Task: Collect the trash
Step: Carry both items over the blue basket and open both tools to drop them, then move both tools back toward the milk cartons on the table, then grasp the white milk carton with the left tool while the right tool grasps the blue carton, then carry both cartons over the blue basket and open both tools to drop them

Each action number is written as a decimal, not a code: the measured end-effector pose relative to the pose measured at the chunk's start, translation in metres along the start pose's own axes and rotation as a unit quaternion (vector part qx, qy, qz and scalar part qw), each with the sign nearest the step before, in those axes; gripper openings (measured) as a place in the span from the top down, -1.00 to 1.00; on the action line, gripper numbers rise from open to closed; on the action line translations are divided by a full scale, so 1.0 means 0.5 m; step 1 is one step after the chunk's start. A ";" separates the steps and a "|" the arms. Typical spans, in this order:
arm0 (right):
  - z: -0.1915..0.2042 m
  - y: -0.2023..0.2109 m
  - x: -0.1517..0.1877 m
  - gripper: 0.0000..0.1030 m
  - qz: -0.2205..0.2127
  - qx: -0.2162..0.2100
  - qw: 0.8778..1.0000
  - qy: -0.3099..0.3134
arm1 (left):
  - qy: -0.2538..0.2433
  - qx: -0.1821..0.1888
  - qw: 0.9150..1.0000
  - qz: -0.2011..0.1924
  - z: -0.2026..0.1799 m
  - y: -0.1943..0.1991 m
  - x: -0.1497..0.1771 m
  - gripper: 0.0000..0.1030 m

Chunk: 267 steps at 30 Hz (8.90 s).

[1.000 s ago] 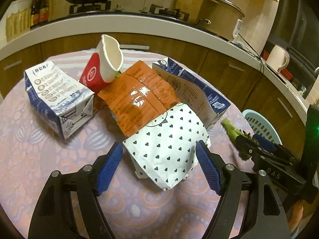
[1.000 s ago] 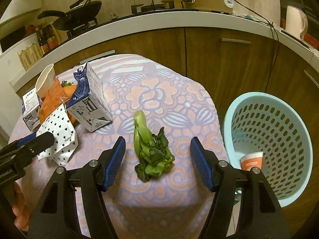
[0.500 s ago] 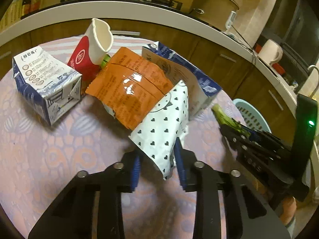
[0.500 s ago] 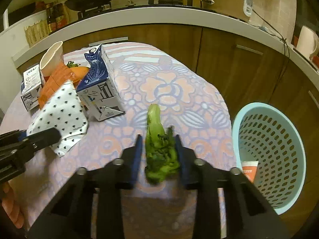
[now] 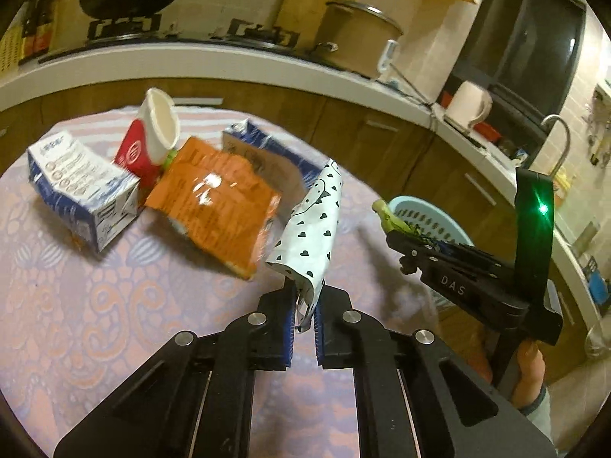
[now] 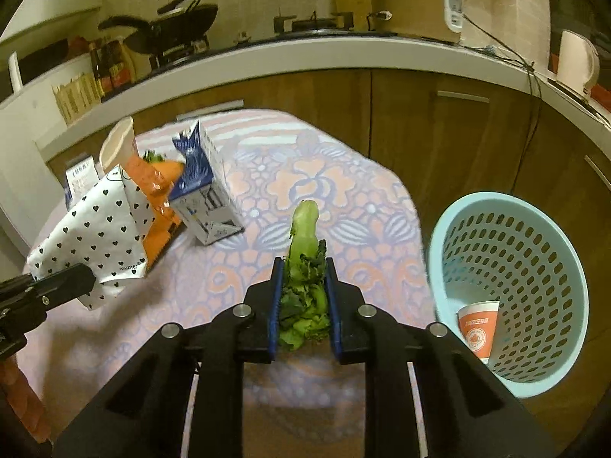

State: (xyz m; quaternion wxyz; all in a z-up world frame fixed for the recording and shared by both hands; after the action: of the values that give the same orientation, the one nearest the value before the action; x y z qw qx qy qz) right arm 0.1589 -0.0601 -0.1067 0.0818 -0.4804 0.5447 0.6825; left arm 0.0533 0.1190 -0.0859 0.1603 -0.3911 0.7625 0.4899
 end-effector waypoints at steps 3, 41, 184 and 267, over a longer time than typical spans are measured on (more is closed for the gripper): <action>-0.018 0.031 -0.010 0.67 -0.014 0.014 1.000 -0.010 | -0.012 0.011 1.000 -0.006 -0.032 0.005 -0.008 0.88; -0.402 0.076 0.184 0.67 0.025 0.122 0.976 -0.177 | -0.116 0.094 0.978 0.149 -0.410 -0.377 0.021 0.88; 0.137 -0.075 -0.148 -0.13 -0.027 -0.035 0.998 0.041 | 0.213 -0.141 0.964 -0.072 0.354 0.073 -0.187 -0.17; -0.493 -0.031 0.175 0.52 0.085 0.101 0.961 -0.243 | -0.110 0.059 0.978 0.164 -0.434 -0.460 -0.016 -0.29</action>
State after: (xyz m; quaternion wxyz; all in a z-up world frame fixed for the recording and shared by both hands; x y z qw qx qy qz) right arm 0.2624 -0.2926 -0.1684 0.2016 -0.2412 0.6133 0.7246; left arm 0.2620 -0.1158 -0.1221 0.1830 -0.1941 0.8215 0.5039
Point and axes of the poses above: each gripper's, at about its wrist camera, not at the fingertips, and y roughly against the way its jaws point, z to its left, x to its underside, the point moved 2 cm from there along -y, roughly the way its jaws point, and after that the axes turned 13 degrees about y, right-handed, at the moved point
